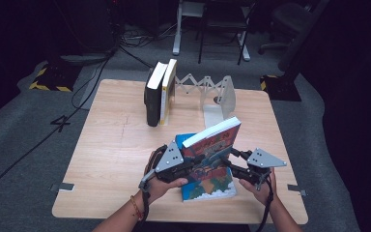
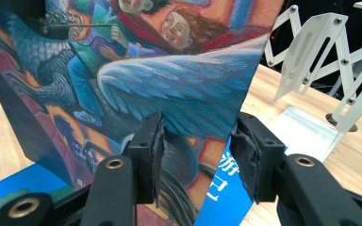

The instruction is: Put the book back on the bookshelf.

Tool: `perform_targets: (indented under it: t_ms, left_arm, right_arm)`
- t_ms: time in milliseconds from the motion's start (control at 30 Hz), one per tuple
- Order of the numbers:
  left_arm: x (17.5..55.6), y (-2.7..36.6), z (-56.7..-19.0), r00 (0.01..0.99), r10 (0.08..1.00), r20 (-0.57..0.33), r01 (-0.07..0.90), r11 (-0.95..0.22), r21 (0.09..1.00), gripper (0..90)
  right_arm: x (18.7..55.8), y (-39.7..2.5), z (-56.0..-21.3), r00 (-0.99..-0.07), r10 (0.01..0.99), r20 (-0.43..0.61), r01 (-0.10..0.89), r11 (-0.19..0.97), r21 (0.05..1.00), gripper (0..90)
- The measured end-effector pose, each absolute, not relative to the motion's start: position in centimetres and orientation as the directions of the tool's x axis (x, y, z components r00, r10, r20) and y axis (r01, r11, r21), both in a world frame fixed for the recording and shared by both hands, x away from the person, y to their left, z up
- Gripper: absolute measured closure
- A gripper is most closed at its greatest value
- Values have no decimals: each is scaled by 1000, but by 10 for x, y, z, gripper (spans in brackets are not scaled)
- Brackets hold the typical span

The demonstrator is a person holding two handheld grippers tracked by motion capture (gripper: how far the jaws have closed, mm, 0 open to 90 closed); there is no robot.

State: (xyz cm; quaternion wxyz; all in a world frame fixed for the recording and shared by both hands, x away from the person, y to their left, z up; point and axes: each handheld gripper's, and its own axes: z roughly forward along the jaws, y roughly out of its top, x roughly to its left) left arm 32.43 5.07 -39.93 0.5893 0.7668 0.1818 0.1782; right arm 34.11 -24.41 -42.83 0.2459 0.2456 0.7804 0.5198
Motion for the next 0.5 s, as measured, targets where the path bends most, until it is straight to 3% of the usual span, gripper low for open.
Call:
perform_targets:
  t_ms: [133,267,500]
  left_arm:
    - [325,52,-399,870,491,40,85,-231,969,719]
    - [324,51,-399,872,488,39,86,-231,969,725]
    - [323,53,-400,881,472,32,86,-226,970,730]
  right_arm:
    - [341,-244,-428,-759,638,-129,130,343,930,542]
    - [339,-243,-428,-766,626,-147,131,375,918,459]
    - [340,-264,-432,-741,662,-111,234,409,882,335]
